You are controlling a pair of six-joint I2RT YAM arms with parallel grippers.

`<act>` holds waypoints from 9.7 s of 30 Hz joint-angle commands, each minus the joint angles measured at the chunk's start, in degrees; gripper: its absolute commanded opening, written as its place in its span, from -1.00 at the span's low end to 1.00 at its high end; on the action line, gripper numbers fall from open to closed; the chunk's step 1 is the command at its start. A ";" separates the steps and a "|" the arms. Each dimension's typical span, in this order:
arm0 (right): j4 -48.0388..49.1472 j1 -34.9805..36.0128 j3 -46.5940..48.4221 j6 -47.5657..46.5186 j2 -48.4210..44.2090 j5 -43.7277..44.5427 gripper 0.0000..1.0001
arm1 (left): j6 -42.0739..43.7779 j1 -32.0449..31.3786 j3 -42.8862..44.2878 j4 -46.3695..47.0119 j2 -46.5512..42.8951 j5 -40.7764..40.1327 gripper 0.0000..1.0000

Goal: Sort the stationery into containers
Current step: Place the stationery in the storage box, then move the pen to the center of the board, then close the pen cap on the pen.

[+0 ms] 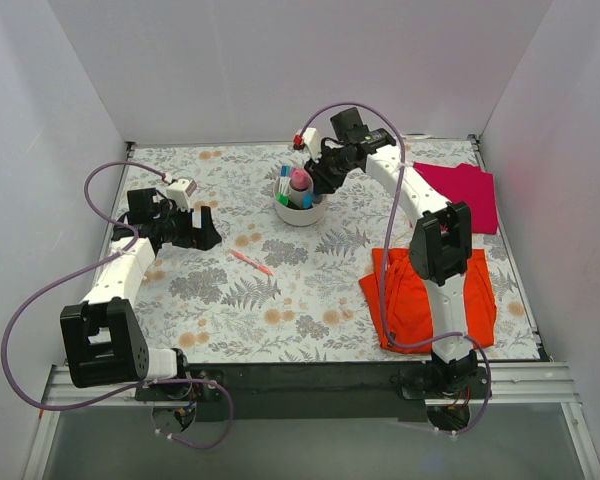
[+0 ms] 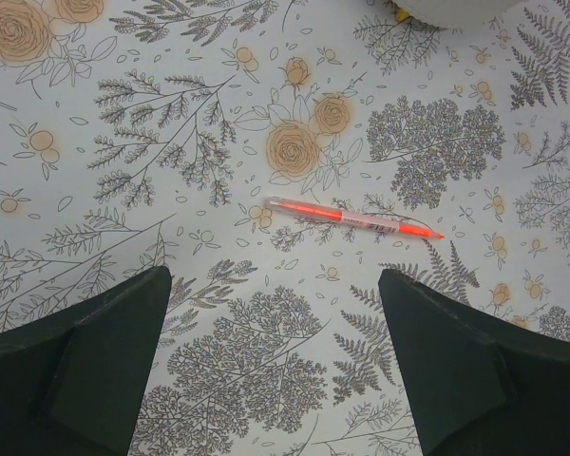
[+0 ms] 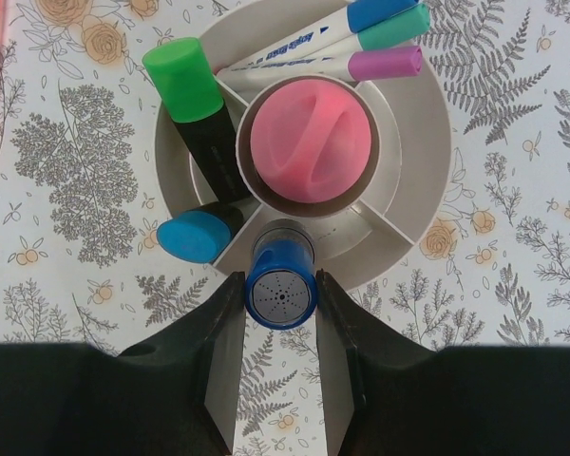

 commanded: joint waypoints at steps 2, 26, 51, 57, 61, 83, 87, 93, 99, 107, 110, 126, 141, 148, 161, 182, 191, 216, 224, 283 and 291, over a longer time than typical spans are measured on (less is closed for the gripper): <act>0.03 0.77 0.24 0.81 1.09 1.25 -0.23 | 0.48 -0.11 1.43 -0.36 -2.04 0.49 0.86; 2.22 -0.81 -30.59 1.53 -27.99 -7.18 0.02 | 66.17 -5.03 21.81 -35.23 14.21 4.45 0.71; 11.72 -1.51 -55.84 2.84 -42.50 -10.44 -0.18 | 79.75 -21.11 16.53 -21.79 22.30 8.66 0.08; 11.98 -2.30 -56.80 3.19 -42.85 -10.44 -0.28 | 81.34 -21.82 18.21 -25.23 25.64 9.10 -0.03; 12.16 -2.65 -57.15 3.19 -43.03 -10.35 -0.25 | 81.17 -22.61 18.04 -25.41 26.69 8.66 -0.08; 12.16 -4.06 -58.82 3.10 -42.41 -11.40 -0.28 | 74.67 -24.10 12.94 -21.19 32.32 2.34 -0.77; 12.16 -3.97 -63.29 6.69 -45.22 -14.29 -0.31 | 67.91 -26.73 13.99 -22.68 32.58 1.90 -0.98; 20.14 0.50 -77.51 10.83 -55.76 -15.72 -0.30 | 57.19 -29.37 13.56 -23.56 32.94 1.63 -1.00; 24.72 5.43 -80.00 18.82 -54.99 -10.46 -0.31 | 44.97 -31.75 12.32 -20.49 32.94 1.63 -1.00; 28.33 6.66 -82.20 29.97 -54.02 -4.03 -0.33 | 38.28 -32.98 11.88 -15.39 33.28 1.90 -1.00; 28.59 7.27 -83.51 34.46 -54.02 -1.92 -0.35 | 37.05 -32.98 12.24 -14.51 33.99 2.16 -1.00; 32.89 13.07 -86.60 40.01 -50.86 10.03 -0.31 | 30.89 -33.16 9.17 -4.05 33.20 2.07 -1.00; 35.80 16.06 -88.09 39.84 -47.96 13.38 -0.16 | 28.96 -33.16 3.45 1.22 28.11 2.34 -1.00; 35.10 16.15 -88.09 42.12 -45.76 14.70 -0.17 | 30.10 -33.16 1.08 1.93 25.47 1.46 -1.00; 31.59 19.23 -90.55 48.36 -45.67 18.82 -0.29 | 31.16 -33.07 -2.53 5.09 20.81 -1.18 -1.00; 34.22 22.21 -80.92 35.12 -40.40 19.17 -0.92 | 31.07 -31.22 0.02 2.54 21.24 -0.66 -1.00; 33.95 23.97 -72.89 10.14 -28.01 19.52 -0.97 | 32.82 -31.13 0.28 3.60 23.62 -0.38 -1.00; 36.68 26.62 -83.34 1.61 -38.81 22.10 -0.12 | 48.47 -27.35 1.95 -11.52 25.02 17.00 -1.00; 42.74 21.96 -85.98 -0.24 -40.30 17.25 -0.15 | 53.04 -27.79 8.10 -21.52 32.13 22.64 -1.00; 29.21 15.28 -73.85 -6.57 -26.77 2.21 -0.39 | 43.46 -27.97 17.16 -17.58 36.80 18.51 -1.00; 27.54 15.01 -74.29 -6.74 -25.72 3.98 -0.37 | 43.11 -28.06 17.60 -17.94 36.98 18.77 -1.00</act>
